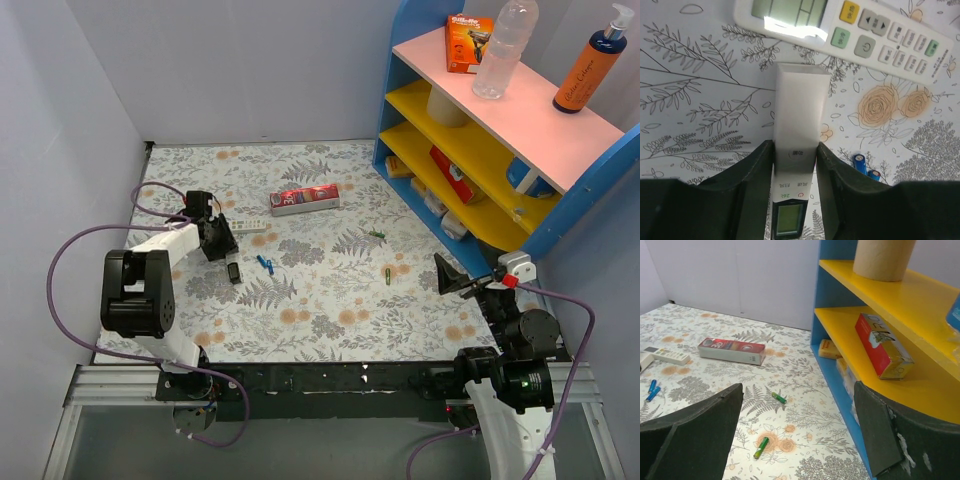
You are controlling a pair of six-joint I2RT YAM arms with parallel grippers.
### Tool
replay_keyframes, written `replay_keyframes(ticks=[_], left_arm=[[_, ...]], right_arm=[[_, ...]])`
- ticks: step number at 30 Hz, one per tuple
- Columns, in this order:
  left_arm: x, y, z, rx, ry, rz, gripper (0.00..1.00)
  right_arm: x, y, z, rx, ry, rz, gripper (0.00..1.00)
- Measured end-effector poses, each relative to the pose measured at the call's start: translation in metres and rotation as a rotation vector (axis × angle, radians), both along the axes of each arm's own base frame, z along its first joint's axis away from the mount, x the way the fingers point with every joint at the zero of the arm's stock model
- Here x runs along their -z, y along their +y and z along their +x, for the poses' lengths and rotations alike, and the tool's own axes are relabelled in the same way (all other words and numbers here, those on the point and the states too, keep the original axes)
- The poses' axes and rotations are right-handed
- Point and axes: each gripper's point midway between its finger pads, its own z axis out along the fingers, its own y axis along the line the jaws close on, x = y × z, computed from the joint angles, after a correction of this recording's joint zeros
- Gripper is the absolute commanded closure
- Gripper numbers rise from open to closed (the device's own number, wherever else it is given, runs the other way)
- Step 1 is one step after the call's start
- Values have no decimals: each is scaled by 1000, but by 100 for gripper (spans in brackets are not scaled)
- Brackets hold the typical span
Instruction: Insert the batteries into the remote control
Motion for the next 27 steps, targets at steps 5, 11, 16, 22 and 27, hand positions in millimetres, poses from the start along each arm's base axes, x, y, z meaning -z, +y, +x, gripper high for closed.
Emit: replay_keyframes(ticks=[5,11,16,22,27], left_arm=[[-10,-15,-6,45,-13,-17,86],[-39,-39,-9,118,-90,-62,97],[-70,-60,-12,179,-169,-153,100],[-108,-94,-24,279,-262,-344,100],[-134,-136,-45,413,-296,-534,100]], right_arm=[[7,18,-2,-103,30,-24,2],[23,49,-1,-293,156,-38,2],[39,75,-5,-470,276,-16,2],[40,100,-11,-665,360,53,2],[49,112,-7,-740,470,139,2]])
